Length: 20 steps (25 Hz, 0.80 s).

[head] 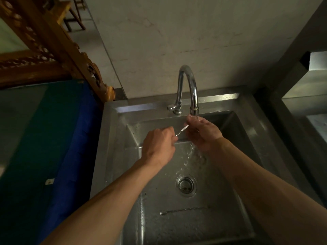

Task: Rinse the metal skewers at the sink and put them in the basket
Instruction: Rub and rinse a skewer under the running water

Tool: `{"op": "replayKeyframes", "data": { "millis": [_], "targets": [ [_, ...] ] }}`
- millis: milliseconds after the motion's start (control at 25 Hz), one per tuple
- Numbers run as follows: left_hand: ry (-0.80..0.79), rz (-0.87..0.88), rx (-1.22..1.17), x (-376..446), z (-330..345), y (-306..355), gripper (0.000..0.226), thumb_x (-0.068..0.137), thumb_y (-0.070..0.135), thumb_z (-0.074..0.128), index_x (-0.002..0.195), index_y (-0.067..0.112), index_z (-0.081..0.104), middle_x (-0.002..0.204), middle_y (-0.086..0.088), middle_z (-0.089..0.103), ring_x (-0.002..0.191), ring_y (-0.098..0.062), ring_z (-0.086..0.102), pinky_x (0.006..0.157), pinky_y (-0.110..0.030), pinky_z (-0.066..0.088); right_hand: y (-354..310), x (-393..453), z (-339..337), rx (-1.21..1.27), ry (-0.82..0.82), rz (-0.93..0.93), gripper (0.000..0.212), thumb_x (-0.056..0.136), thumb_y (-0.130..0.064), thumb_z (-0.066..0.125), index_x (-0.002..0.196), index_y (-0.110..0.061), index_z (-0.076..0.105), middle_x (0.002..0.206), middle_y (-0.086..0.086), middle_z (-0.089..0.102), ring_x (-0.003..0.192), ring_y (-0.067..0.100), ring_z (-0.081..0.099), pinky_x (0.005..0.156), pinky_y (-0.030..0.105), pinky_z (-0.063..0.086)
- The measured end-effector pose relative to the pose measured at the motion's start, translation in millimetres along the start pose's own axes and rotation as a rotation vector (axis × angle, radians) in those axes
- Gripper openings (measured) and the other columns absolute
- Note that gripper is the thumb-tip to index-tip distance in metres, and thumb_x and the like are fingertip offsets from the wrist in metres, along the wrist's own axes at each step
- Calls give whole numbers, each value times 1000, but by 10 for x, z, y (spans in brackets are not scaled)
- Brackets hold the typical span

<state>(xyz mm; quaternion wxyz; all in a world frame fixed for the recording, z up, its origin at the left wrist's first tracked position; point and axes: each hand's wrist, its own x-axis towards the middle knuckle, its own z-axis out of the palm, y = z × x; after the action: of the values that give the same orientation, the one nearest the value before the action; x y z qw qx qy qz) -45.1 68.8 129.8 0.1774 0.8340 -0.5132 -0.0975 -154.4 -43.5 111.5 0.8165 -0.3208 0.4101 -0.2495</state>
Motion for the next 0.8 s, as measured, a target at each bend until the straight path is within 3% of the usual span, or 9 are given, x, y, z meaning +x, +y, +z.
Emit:
{"op": "replayKeyframes", "data": {
  "millis": [200, 320, 440, 640, 800],
  "targets": [
    [-51, -38, -32, -17, -21, 11, 15, 91, 27, 57, 86, 16, 66, 89, -11, 72, 89, -35, 64, 69, -39, 51, 12, -81, -1, -57, -18, -19, 19, 91, -8, 61, 108, -11, 67, 89, 6, 74, 79, 17, 70, 75, 34, 53],
    [-55, 7, -17, -46, -18, 52, 16, 91, 27, 57, 84, 16, 65, 87, -10, 72, 86, -34, 65, 68, -38, 49, 46, -88, 12, -59, 196, -23, 17, 87, -11, 67, 105, -12, 69, 84, 8, 76, 77, 20, 73, 77, 38, 58],
    [-40, 13, 17, -64, -18, 54, 15, 90, 28, 58, 84, 17, 66, 86, -9, 73, 85, -32, 65, 67, -35, 47, 83, -73, 43, -124, 353, -13, 14, 82, -22, 75, 89, -10, 70, 74, 5, 76, 69, 19, 73, 69, 35, 60],
    [22, 6, 40, -16, -44, 112, 16, 92, 30, 56, 86, 18, 65, 87, -7, 73, 86, -32, 65, 64, -33, 42, -1, -150, 48, -189, 120, 98, 12, 84, -11, 70, 96, -10, 67, 83, 5, 76, 73, 17, 74, 59, 30, 57],
    [88, 113, 40, 78, -58, 138, 17, 94, 32, 53, 93, 25, 69, 96, 3, 73, 94, -24, 63, 80, -36, 44, -177, -161, 9, -82, 226, 48, 14, 88, -16, 68, 99, -7, 69, 84, 10, 76, 70, 20, 74, 62, 32, 60]
  ]
}}
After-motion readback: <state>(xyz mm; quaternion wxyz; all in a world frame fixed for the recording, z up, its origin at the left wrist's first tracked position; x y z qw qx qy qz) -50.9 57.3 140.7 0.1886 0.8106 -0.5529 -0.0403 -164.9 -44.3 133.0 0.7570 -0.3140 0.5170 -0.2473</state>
